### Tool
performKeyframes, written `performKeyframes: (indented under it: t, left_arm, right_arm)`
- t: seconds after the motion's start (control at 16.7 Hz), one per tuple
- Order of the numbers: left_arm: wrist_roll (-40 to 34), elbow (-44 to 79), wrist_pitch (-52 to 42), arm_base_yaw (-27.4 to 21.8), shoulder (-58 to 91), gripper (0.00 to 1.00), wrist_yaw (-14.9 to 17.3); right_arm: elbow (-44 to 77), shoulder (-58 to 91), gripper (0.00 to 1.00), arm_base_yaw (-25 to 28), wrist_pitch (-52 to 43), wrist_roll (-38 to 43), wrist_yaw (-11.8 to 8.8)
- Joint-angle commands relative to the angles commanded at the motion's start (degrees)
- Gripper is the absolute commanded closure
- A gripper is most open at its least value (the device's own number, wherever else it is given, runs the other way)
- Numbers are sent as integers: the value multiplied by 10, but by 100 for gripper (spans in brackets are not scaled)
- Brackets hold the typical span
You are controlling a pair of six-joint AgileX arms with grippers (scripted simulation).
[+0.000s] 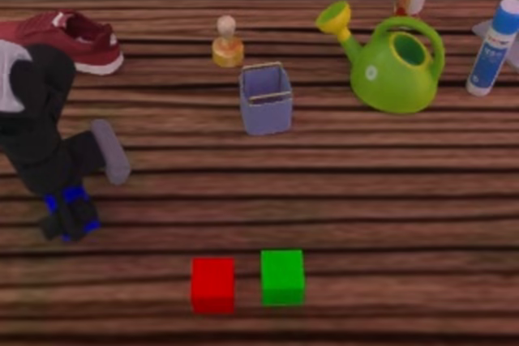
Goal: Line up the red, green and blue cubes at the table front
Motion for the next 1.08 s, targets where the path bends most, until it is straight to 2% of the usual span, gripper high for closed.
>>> performKeyframes:
  t: [0.54, 0.84, 0.96, 1.08]
  left_arm:
    - [-2, 69, -142, 10, -72, 100, 0]
    - [-1, 72, -146, 6, -72, 100, -1]
    - [-11, 90, -153, -13, -61, 100, -1]
    - [-30, 127, -169, -56, -38, 100, 0]
  right_arm:
    - [0, 0, 0, 0, 0, 0, 0]
    - [0, 0, 0, 0, 0, 0, 0]
    - [0, 0, 0, 0, 0, 0, 0]
    - [0, 0, 0, 0, 0, 0, 0]
